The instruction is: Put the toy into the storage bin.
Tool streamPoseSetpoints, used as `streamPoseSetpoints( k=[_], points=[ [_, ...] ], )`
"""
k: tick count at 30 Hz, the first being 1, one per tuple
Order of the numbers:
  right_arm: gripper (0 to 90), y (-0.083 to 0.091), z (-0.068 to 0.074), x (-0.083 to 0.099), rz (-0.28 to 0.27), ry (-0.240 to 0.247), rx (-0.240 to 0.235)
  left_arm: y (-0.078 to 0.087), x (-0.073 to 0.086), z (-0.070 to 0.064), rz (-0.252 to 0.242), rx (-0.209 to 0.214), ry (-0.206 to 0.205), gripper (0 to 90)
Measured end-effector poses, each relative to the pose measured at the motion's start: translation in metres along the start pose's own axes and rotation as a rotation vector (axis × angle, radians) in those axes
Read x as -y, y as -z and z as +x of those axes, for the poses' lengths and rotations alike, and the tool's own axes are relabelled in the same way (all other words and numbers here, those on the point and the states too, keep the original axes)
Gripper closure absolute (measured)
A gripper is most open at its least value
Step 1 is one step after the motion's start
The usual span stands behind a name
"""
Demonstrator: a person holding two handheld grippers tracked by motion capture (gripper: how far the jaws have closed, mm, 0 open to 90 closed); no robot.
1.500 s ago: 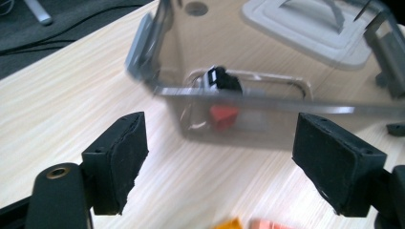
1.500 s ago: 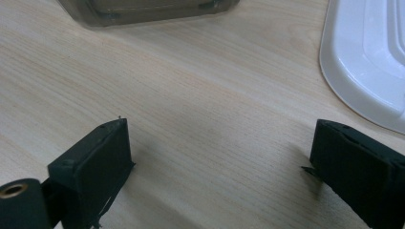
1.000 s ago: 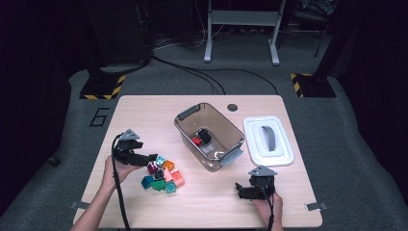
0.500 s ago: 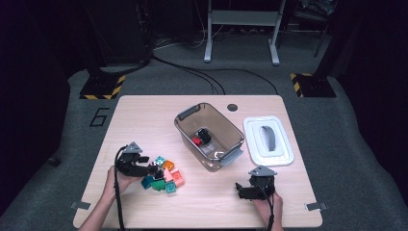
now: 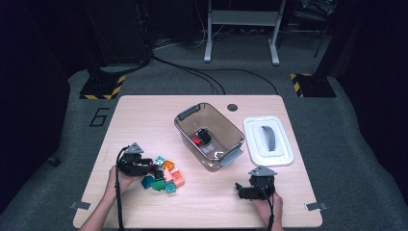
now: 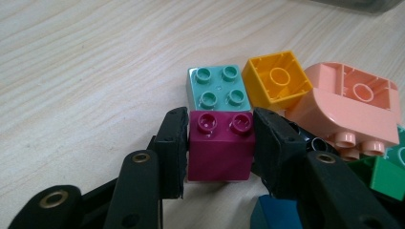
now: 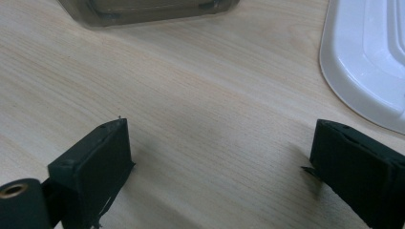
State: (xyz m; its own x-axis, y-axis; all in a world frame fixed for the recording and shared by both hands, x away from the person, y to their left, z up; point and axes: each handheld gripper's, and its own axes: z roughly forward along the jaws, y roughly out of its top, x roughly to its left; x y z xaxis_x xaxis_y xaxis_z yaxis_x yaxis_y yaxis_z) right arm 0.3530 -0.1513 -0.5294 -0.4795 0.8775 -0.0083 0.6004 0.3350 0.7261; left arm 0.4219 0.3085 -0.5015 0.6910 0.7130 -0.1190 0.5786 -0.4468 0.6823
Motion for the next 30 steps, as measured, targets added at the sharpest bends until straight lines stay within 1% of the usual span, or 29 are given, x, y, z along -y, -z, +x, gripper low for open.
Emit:
streamPoseSetpoints(
  k=[2,3,6,8,10,11,13,14,15,17,18,20,21,22,24,25,28,30],
  points=[
    [5.9,0.0,0.0,0.0,0.0,-0.001,0.0,0.001,0.0,-0.001,-0.02,-0.02,0.0,58.7],
    [5.9,0.0,0.0,0.0,0.0,0.0,0.0,0.002,-0.001,0.0,-0.012,-0.021,-0.007,59.1],
    [5.9,0.0,0.0,0.0,0.0,0.0,0.0,0.003,0.0,0.0,-0.028,-0.025,0.01,59.3],
    [5.9,0.0,0.0,0.0,0.0,0.0,0.0,0.006,-0.001,0.002,-0.032,-0.03,0.013,59.3],
    [5.9,0.0,0.0,0.0,0.0,0.0,0.0,0.01,-0.002,0.004,-0.046,-0.034,0.018,59.4],
    [5.9,0.0,0.0,0.0,0.0,-0.001,0.0,0.012,-0.003,0.004,-0.047,-0.044,0.016,59.4],
    [6.0,0.0,0.0,0.0,0.0,0.0,0.0,0.015,-0.005,0.006,-0.049,-0.043,0.022,59.4],
    [6.0,0.0,0.0,0.0,0.0,0.0,0.0,0.016,-0.006,0.006,-0.052,-0.056,0.021,59.4],
    [6.0,0.0,0.0,0.0,0.0,0.0,0.0,0.018,-0.008,0.007,-0.059,-0.056,0.026,59.4],
    [6.0,0.0,0.0,0.0,-0.001,0.002,0.002,0.021,-0.011,0.01,-0.057,-0.055,0.024,59.4],
    [6.1,0.0,0.0,0.0,-0.002,0.002,0.002,0.021,-0.012,0.01,-0.063,-0.062,0.024,59.4],
    [6.2,0.0,0.0,0.0,-0.003,-0.003,-0.003,0.022,-0.016,0.012,-0.057,-0.055,0.03,59.4],
    [6.2,0.0,0.0,0.0,-0.002,-0.003,-0.003,0.022,-0.018,0.012,-0.065,-0.062,0.029,59.4],
    [6.2,0.0,0.0,0.0,-0.003,-0.002,-0.003,0.023,-0.02,0.013,-0.061,-0.056,0.034,59.4],
    [6.2,0.0,0.0,0.0,-0.003,-0.003,-0.003,0.024,-0.024,0.015,-0.069,-0.064,0.029,59.4],
    [6.2,0.0,0.0,0.0,-0.003,-0.003,-0.003,0.024,-0.026,0.015,-0.074,-0.064,0.037,59.4],
    [6.3,0.0,0.0,0.0,-0.004,-0.004,-0.003,0.027,-0.033,0.018,-0.083,-0.066,0.038,59.4],
    [6.2,0.0,0.0,0.0,-0.006,-0.003,0.001,0.029,-0.038,0.02,-0.088,-0.072,0.033,59.4]
  ],
)
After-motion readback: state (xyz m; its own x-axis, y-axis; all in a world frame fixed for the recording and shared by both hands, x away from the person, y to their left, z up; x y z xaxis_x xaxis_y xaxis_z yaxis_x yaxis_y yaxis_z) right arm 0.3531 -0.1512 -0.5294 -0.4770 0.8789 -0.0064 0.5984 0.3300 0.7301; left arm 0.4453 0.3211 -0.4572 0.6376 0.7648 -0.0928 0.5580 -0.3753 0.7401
